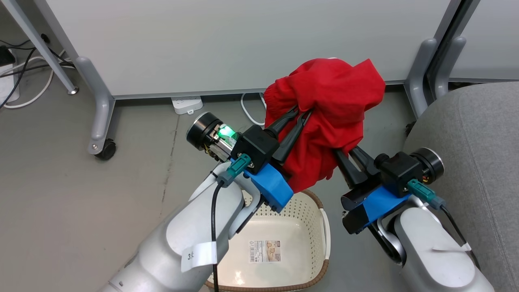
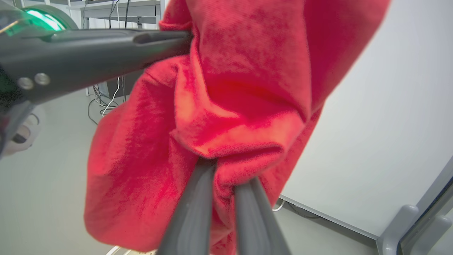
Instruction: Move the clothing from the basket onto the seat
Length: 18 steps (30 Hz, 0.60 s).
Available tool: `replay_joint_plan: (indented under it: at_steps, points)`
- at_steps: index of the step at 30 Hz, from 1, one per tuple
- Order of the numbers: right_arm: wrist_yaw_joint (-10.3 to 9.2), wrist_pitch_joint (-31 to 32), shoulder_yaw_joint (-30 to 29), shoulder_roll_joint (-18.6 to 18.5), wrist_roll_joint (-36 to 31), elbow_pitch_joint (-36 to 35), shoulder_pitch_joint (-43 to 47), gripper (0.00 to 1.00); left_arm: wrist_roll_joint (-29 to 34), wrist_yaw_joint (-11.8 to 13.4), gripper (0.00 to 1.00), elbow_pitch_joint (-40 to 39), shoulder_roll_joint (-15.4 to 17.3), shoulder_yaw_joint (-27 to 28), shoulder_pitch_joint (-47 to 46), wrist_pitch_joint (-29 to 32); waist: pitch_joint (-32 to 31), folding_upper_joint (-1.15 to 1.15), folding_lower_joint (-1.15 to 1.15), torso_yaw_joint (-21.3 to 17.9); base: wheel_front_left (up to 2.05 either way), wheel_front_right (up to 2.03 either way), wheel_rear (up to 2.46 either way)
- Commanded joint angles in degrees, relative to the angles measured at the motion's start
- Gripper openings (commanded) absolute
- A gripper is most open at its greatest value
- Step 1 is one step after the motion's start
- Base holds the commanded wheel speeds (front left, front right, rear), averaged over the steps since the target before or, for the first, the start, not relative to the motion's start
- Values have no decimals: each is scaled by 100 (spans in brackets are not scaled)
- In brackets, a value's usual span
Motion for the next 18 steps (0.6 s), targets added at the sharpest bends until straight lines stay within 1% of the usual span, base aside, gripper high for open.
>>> replay_joint_plan:
  at_steps: [1, 18]
  points:
    - [1, -19, 6, 5, 31, -4, -124, 0, 44, -8, 0, 11, -23, 35, -64, -17, -10, 0, 0, -2, 0, 0, 0]
    - [1, -19, 63, -72, 104, 4, -63, 0, 145, -73, 0, 37, -58, 163, 30, -17, -36, 0, 0, 6, 0, 0, 0]
